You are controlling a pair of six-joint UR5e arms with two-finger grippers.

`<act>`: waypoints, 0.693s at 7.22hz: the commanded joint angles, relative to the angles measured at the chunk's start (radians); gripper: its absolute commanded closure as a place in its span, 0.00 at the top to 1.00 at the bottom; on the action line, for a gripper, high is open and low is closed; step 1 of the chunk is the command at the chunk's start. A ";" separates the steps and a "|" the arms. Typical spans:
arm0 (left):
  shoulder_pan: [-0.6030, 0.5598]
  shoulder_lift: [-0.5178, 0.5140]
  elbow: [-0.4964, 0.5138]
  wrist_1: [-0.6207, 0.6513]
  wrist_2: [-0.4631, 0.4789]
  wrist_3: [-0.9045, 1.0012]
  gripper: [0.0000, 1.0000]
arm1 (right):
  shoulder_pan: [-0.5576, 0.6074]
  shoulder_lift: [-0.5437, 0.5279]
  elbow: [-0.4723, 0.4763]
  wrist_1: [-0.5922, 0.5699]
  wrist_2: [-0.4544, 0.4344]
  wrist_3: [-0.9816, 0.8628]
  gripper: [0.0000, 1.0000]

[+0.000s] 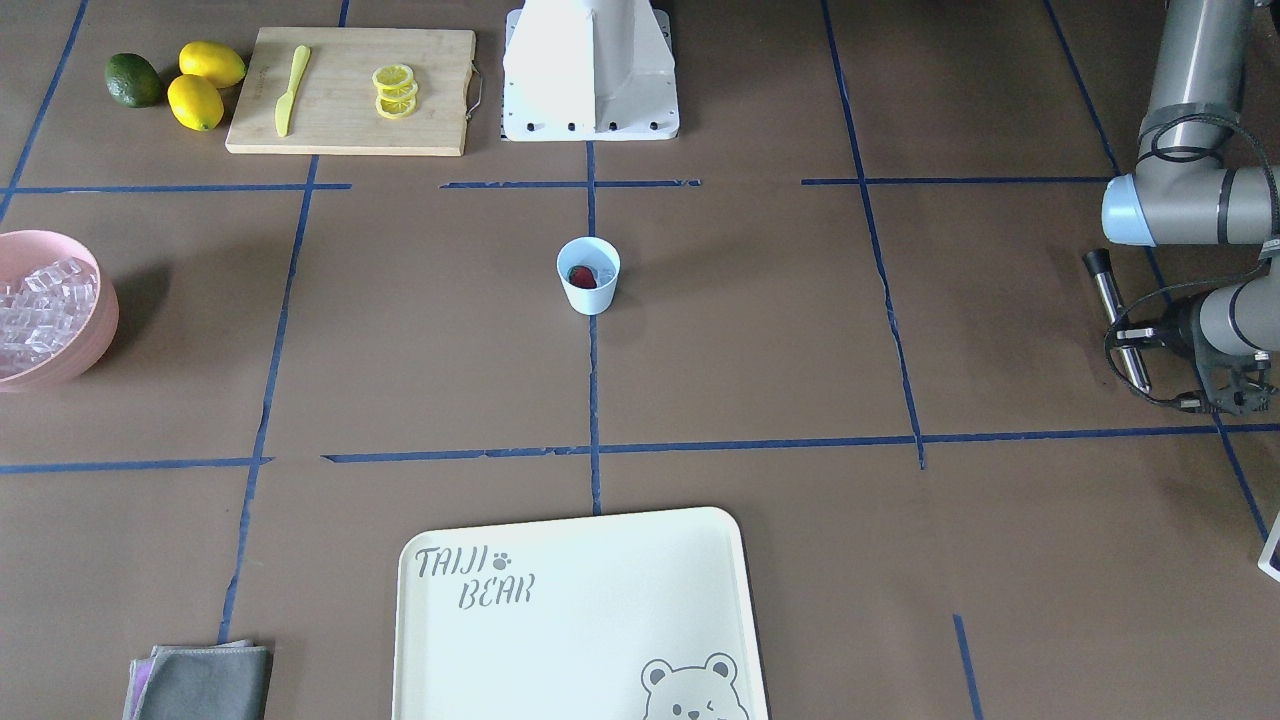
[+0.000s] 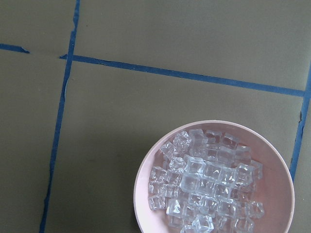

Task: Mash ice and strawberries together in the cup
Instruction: 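Lower the muddler onto the table and open the left gripper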

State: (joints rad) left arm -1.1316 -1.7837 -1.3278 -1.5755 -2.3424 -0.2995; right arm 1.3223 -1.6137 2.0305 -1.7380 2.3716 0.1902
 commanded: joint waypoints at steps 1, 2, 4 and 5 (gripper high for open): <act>-0.001 0.000 0.001 0.000 -0.001 -0.001 0.57 | 0.000 0.000 0.002 0.000 0.000 0.000 1.00; -0.001 0.003 -0.001 0.000 -0.001 -0.003 1.00 | 0.000 0.000 0.002 0.000 0.000 0.000 1.00; -0.001 0.003 -0.005 0.000 -0.001 -0.009 1.00 | 0.000 0.000 0.008 -0.002 0.000 0.000 1.00; -0.007 -0.002 -0.028 0.005 -0.008 -0.004 1.00 | 0.003 -0.002 0.013 -0.005 0.000 0.000 1.00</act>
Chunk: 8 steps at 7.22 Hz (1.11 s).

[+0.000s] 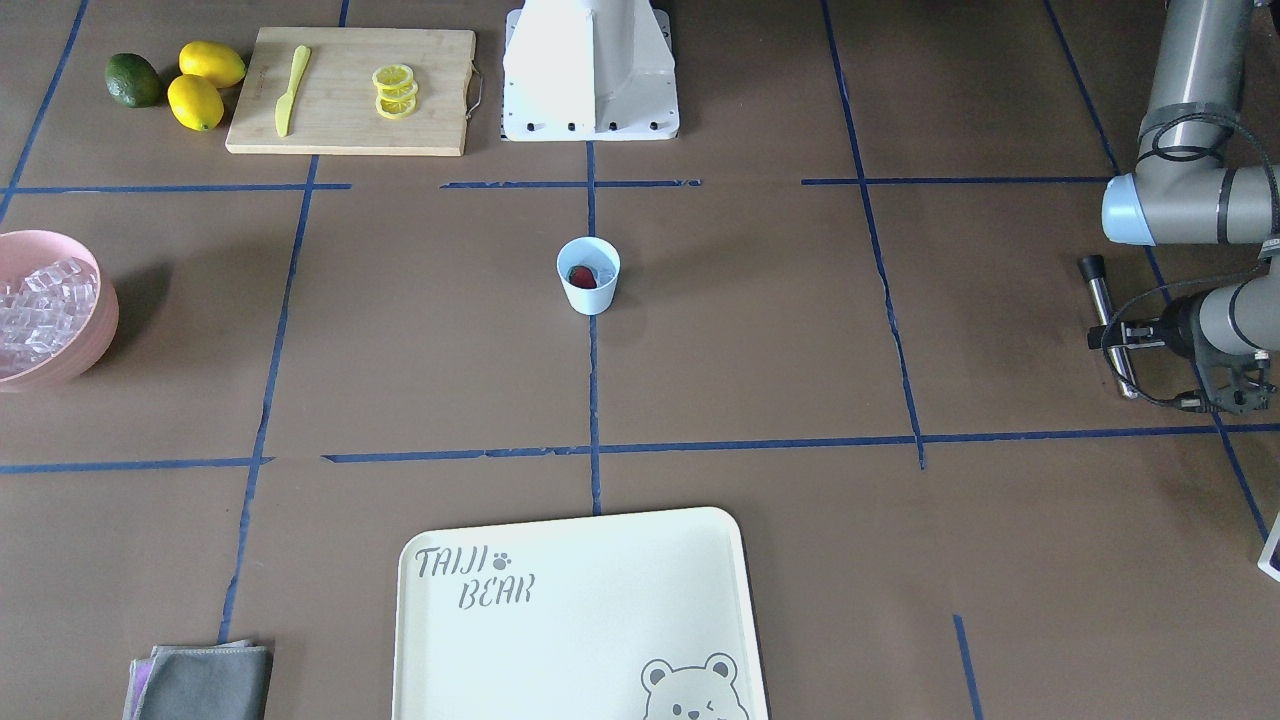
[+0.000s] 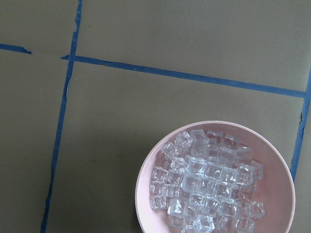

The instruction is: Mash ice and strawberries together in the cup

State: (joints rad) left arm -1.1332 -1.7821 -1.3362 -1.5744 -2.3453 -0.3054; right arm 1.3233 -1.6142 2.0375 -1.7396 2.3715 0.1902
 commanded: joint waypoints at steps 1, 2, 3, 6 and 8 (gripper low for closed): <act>-0.034 0.001 -0.079 0.002 -0.006 0.005 1.00 | 0.020 -0.007 0.001 -0.009 -0.002 -0.008 1.00; -0.107 0.022 -0.162 0.008 -0.008 0.073 1.00 | 0.036 -0.033 -0.005 -0.011 -0.006 -0.026 1.00; -0.210 0.079 -0.238 0.016 -0.026 0.182 1.00 | 0.052 -0.047 -0.023 -0.012 -0.008 -0.076 1.00; -0.396 0.108 -0.247 0.017 -0.184 0.221 1.00 | 0.156 -0.072 -0.164 -0.012 -0.009 -0.335 1.00; -0.470 0.112 -0.216 0.028 -0.181 0.374 1.00 | 0.181 -0.073 -0.207 -0.012 -0.012 -0.388 1.00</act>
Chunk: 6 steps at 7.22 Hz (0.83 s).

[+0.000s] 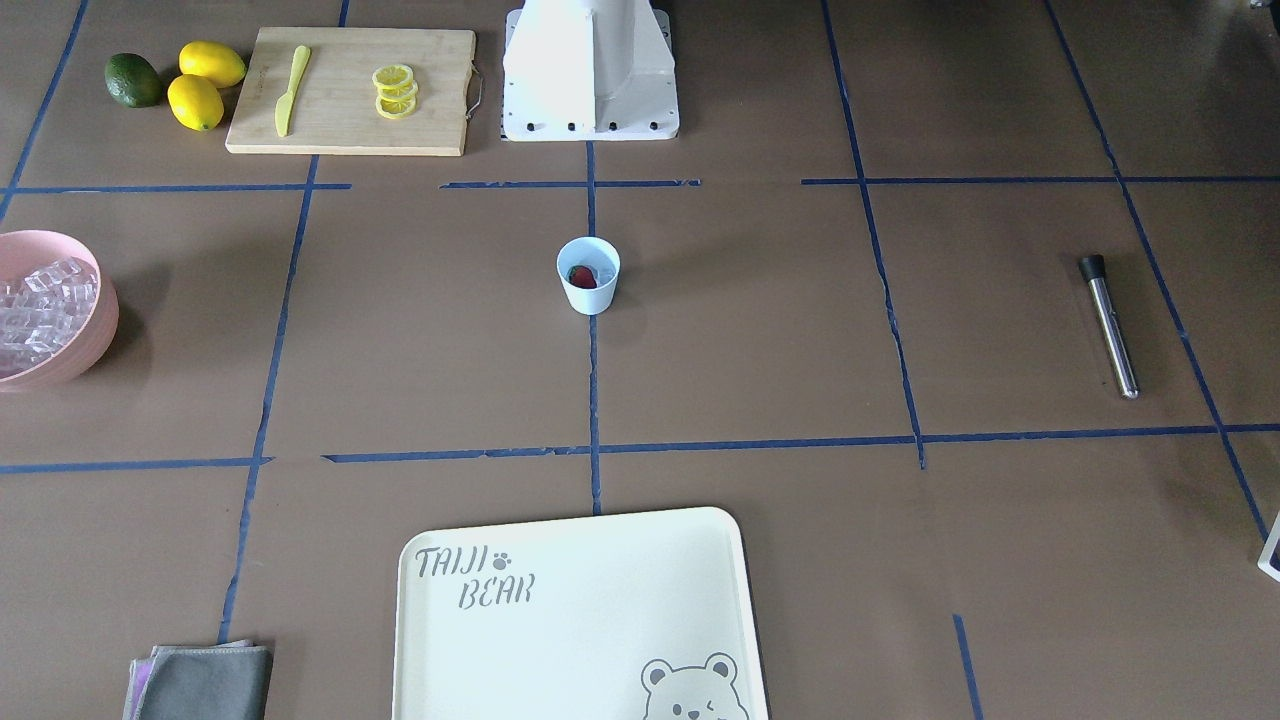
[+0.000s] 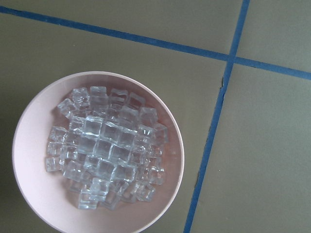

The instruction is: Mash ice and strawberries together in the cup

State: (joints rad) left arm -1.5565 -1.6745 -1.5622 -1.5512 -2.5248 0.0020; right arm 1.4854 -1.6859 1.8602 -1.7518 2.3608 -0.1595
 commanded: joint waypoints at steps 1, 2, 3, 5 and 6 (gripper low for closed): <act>-0.062 0.006 0.010 0.043 0.014 0.069 1.00 | 0.025 -0.003 -0.030 -0.003 -0.009 -0.038 1.00; -0.062 0.009 -0.016 0.069 0.112 0.069 1.00 | 0.026 0.006 -0.024 -0.030 -0.029 -0.038 1.00; -0.065 0.074 -0.083 0.086 0.211 0.073 1.00 | 0.026 0.011 -0.021 -0.043 -0.041 -0.037 1.00; -0.057 0.174 -0.121 0.083 0.209 0.152 1.00 | 0.033 0.003 -0.022 -0.043 -0.044 -0.031 1.00; -0.056 0.171 -0.092 0.077 0.199 0.154 1.00 | 0.033 0.005 -0.026 -0.041 -0.069 -0.026 1.00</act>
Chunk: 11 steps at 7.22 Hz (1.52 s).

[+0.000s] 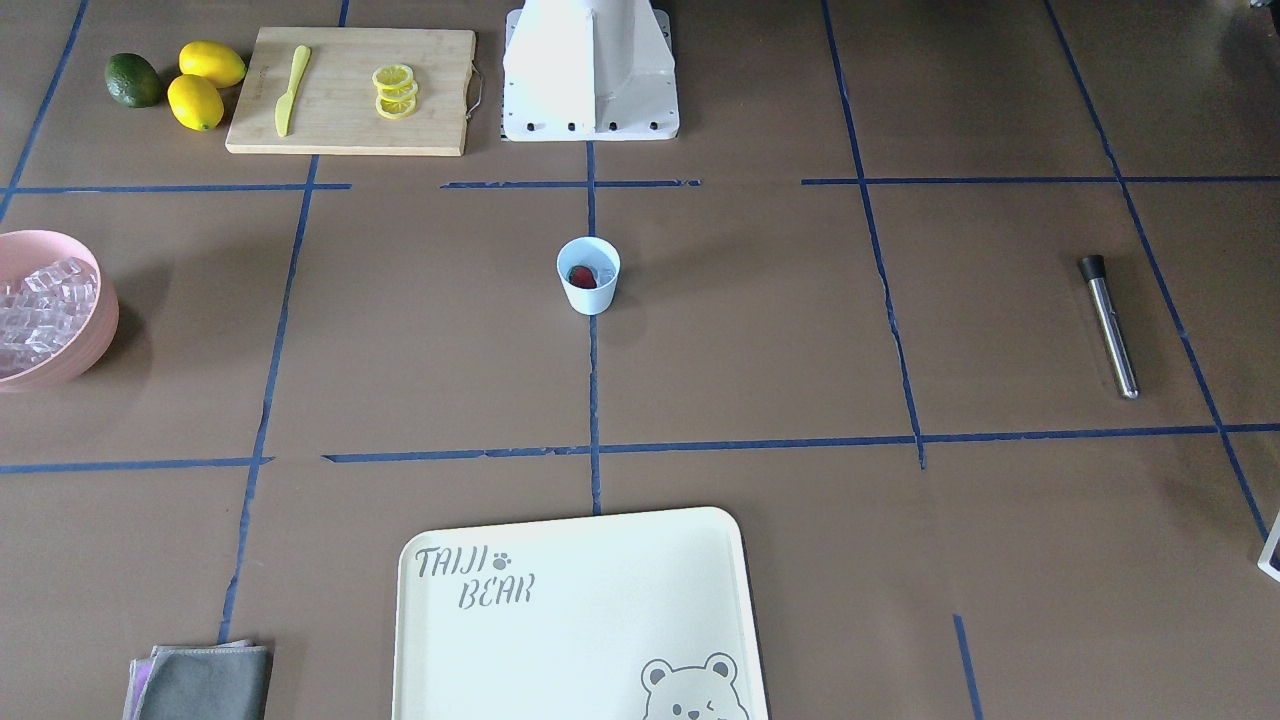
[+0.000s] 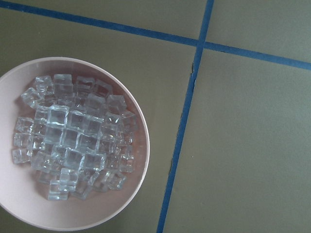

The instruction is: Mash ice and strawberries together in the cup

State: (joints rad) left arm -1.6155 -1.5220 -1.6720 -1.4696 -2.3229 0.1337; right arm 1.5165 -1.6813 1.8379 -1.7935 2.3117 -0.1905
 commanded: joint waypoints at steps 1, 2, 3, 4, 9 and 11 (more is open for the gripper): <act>0.005 0.029 0.017 -0.006 -0.047 0.020 1.00 | 0.002 -0.004 0.006 -0.001 -0.017 0.006 1.00; 0.008 0.029 0.018 -0.005 -0.052 0.012 1.00 | 0.001 0.000 0.000 0.000 -0.015 0.008 1.00; 0.034 0.028 0.020 -0.005 -0.044 -0.018 1.00 | 0.002 -0.001 0.007 0.000 -0.012 0.008 1.00; 0.045 0.020 0.020 -0.005 -0.038 -0.029 1.00 | 0.002 -0.001 0.015 -0.003 -0.012 0.008 1.00; 0.086 0.028 -0.054 -0.005 -0.030 -0.075 1.00 | -0.015 -0.008 0.030 -0.017 -0.025 -0.001 1.00; 0.088 0.017 -0.052 0.002 -0.033 -0.075 1.00 | -0.016 -0.011 0.027 -0.017 -0.015 -0.001 1.00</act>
State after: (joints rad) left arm -1.5285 -1.5011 -1.7253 -1.4689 -2.3543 0.0582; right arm 1.5017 -1.6907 1.8675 -1.8099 2.2892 -0.1924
